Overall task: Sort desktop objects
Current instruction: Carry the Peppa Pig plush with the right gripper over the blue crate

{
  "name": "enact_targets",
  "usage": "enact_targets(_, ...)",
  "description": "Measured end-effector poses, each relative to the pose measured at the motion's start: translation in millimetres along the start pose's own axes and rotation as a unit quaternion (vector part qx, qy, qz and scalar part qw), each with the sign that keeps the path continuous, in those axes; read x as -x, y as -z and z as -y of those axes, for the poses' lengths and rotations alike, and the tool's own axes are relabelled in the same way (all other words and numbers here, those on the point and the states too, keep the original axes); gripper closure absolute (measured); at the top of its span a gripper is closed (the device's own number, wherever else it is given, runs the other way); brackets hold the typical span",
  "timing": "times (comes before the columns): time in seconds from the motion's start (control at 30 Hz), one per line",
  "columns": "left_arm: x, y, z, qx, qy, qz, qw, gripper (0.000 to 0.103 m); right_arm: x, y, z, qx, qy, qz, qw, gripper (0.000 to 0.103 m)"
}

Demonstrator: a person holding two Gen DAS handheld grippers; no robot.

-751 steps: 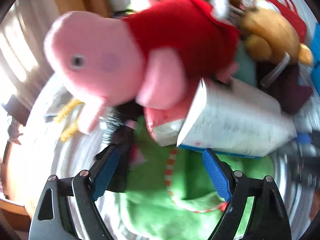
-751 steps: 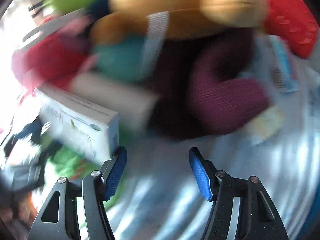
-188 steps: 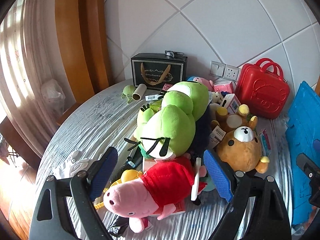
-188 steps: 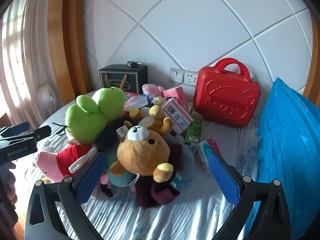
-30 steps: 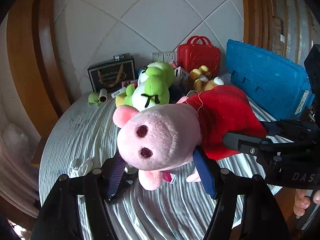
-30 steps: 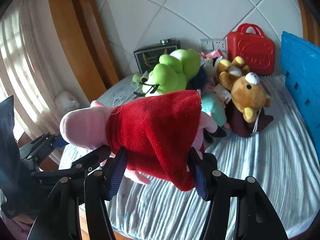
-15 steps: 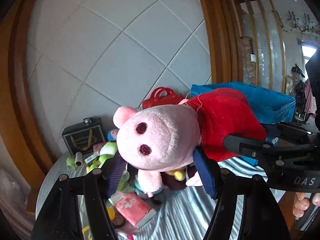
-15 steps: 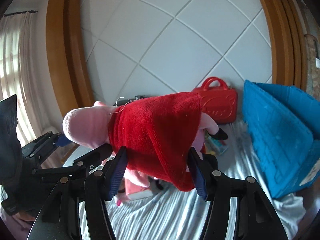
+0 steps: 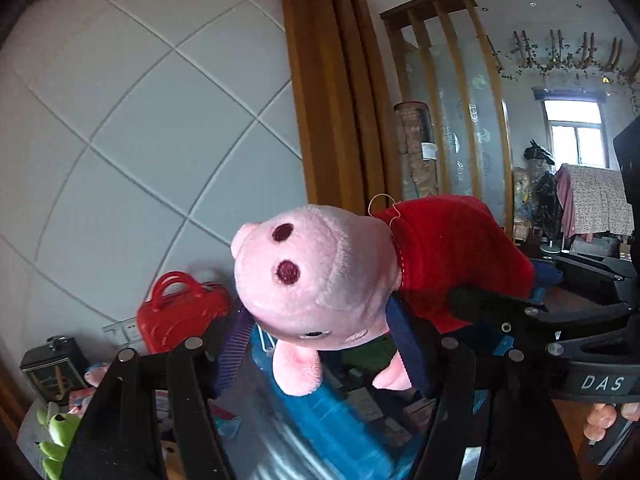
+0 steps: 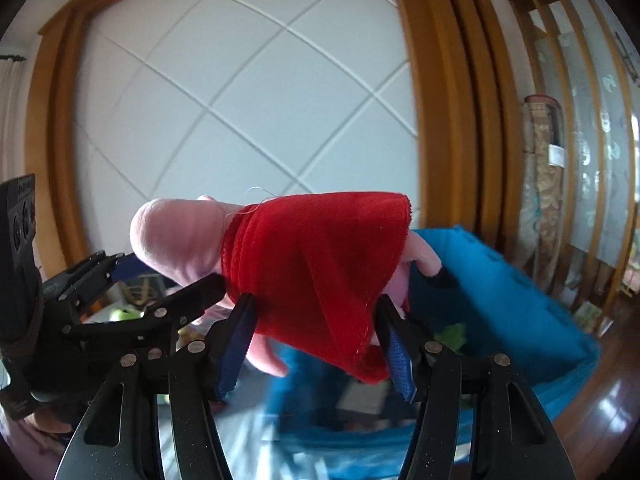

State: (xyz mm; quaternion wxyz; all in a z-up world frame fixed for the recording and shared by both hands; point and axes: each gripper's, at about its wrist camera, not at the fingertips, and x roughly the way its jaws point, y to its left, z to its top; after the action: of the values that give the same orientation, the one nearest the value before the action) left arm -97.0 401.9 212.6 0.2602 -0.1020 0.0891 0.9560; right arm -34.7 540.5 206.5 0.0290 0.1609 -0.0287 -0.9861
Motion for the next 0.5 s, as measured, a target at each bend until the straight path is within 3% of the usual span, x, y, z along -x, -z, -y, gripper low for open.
enact_targets(0.23,-94.3,-12.2,76.7,-0.006,0.034,-0.047,0.9983,0.037,-29.3,9.3,111.5,-0.040,0.033,-0.034,0.998,0.046)
enact_targets(0.37,-125.2,-9.0,100.2,-0.018,0.033,-0.077,0.9963,0.037,-45.9,20.8,142.6,-0.066,0.038,-0.055,0.996,0.046)
enact_targets(0.5,-124.3,1.9,99.9,-0.025,0.018,-0.091,0.9954,0.037,-55.5,23.5,158.8,-0.079,0.038,-0.065,0.994,0.046)
